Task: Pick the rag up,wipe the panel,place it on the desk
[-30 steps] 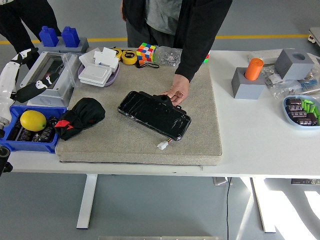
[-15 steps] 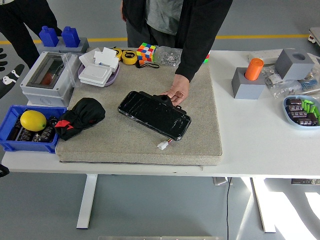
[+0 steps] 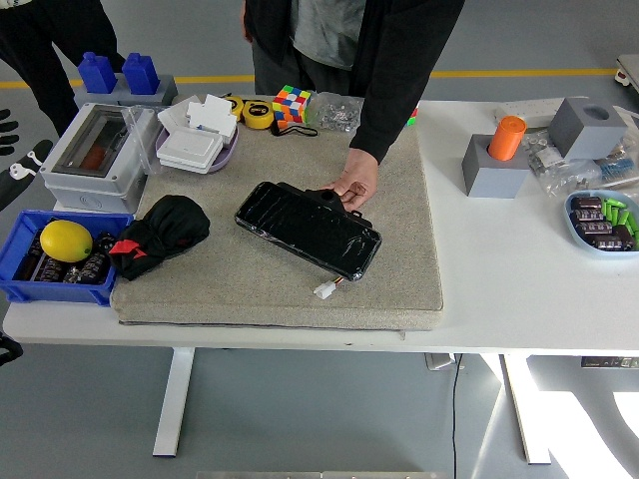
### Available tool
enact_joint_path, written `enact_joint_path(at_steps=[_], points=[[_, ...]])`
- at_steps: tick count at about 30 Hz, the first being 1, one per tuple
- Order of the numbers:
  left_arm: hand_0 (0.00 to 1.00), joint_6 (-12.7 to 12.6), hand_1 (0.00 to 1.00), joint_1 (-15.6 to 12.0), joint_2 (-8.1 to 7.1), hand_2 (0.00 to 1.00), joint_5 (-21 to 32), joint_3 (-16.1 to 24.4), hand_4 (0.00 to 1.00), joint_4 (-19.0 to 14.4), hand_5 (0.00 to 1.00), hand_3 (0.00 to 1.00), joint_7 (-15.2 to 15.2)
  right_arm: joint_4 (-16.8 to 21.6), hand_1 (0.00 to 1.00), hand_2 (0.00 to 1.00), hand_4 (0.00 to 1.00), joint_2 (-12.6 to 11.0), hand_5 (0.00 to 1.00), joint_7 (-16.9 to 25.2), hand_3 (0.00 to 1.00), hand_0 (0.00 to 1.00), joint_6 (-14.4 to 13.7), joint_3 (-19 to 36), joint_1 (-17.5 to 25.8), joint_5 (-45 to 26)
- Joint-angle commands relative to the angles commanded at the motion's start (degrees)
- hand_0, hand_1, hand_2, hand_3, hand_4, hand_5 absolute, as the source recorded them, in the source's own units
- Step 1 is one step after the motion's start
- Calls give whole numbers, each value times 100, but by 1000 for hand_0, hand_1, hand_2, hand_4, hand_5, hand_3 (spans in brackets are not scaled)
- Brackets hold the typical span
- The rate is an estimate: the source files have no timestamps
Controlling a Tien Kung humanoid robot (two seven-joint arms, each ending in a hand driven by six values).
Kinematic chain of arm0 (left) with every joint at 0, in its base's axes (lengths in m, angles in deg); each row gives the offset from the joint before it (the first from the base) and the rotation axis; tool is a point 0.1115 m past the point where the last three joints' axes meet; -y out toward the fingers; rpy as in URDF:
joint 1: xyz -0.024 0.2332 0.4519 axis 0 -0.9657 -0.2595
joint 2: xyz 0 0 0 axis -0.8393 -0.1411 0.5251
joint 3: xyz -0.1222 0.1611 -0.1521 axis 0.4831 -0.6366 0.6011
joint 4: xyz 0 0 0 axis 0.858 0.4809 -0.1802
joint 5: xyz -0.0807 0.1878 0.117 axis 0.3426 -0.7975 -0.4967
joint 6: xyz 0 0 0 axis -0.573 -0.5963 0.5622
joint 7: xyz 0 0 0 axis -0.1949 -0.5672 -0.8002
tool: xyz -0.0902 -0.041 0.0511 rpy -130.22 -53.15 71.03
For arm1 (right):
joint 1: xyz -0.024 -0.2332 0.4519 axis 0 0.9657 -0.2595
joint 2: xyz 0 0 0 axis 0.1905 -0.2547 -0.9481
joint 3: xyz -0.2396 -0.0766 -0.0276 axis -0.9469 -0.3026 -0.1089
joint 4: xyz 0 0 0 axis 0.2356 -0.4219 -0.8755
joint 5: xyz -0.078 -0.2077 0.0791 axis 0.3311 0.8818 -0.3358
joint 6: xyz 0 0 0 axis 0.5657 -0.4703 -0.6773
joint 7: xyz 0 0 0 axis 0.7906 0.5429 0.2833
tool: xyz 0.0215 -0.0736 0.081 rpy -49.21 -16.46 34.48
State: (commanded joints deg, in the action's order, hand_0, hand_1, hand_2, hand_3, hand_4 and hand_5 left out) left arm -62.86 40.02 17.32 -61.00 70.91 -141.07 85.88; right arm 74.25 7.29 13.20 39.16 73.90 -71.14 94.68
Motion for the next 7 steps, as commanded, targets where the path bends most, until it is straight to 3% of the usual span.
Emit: enact_joint_path(at_steps=[7], points=[[621,17,662,-19,-12,710,-3,44,998,-6,481,731,-19,-2,608,560,943,15,384,1,544,592,-1,11,2,1]])
